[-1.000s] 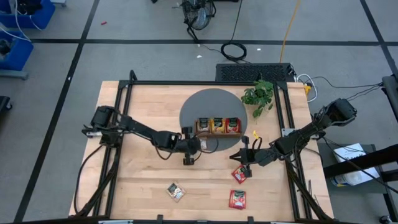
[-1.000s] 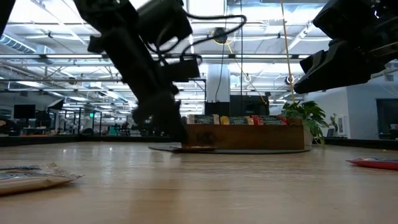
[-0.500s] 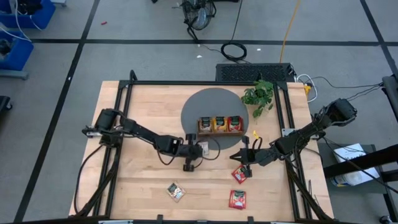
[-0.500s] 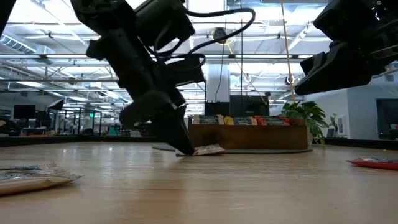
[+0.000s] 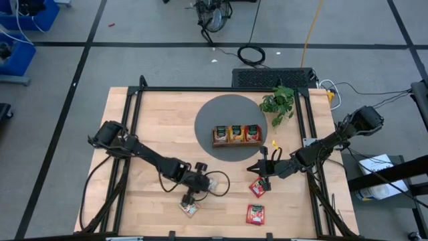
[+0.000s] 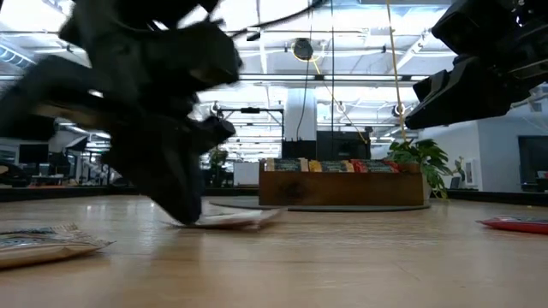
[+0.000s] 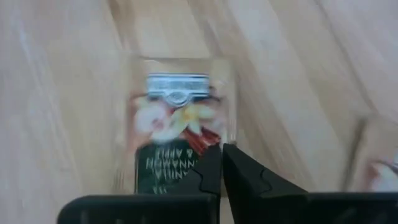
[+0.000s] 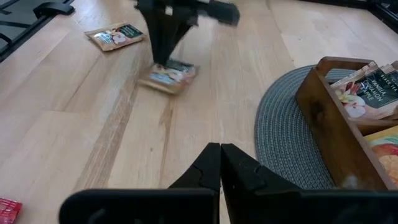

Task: Pick & Place Tea
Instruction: Move the top brown tea packet on the bottom of the table, then put the top red tea packet into the right section of the wooden organizer

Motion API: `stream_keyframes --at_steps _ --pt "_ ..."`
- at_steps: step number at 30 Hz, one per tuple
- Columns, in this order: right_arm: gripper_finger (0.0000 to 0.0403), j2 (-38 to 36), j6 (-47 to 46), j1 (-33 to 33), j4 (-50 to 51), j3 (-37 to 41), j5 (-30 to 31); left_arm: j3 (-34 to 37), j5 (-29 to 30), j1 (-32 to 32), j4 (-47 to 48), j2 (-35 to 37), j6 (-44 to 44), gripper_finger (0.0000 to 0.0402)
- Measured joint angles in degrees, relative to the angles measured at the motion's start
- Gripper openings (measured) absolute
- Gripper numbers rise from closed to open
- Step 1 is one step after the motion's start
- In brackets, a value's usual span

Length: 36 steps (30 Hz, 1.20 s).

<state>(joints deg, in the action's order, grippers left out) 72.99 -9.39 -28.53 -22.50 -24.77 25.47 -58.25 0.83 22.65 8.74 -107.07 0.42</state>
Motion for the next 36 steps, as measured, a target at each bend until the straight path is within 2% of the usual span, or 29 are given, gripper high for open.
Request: stream_keyframes --at_steps 5,9,12,16,18,23,27,30,36 --pt "0.0 0.0 0.02 -0.02 -1.89 0.02 -0.34 -0.37 4.57 1.67 -7.22 6.02 3.62 0.0026" --pt "0.0 -0.22 0.59 -0.07 -4.9 0.02 -6.4 -0.19 6.92 1.86 -11.75 7.43 3.81 0.0026" --pt "0.0 -2.5 -5.83 -0.57 -0.07 0.0 -9.14 -0.36 7.29 1.85 -17.08 7.18 4.29 0.0025" --pt "0.0 -6.27 -17.85 -3.86 13.18 0.0 -7.88 -0.54 5.46 1.13 -23.04 1.87 6.73 0.0006" --pt "0.0 -7.68 -23.81 -5.67 17.81 0.07 -7.92 -3.14 3.29 0.39 -24.29 -1.4 7.65 0.0006" --pt "0.0 -7.57 -37.39 -12.17 20.28 0.04 -15.25 -11.88 0.31 -1.2 -20.55 -8.77 8.12 0.0005" --pt "0.0 -5.28 -40.8 -16.72 17.52 0.09 -15.19 -16.08 0.28 -2.26 -19.09 -13.31 8.69 0.001" --pt "0.0 -2.36 -40.69 -16.93 13.76 -0.01 -15.66 -18.3 -0.52 -3.03 -19.67 -15.32 8.51 0.0022" --pt "0.0 6.08 -40.83 -15.41 13.55 -0.02 -22.38 -18.64 -2.37 -3.94 -19.27 -15.46 7.14 0.0016"
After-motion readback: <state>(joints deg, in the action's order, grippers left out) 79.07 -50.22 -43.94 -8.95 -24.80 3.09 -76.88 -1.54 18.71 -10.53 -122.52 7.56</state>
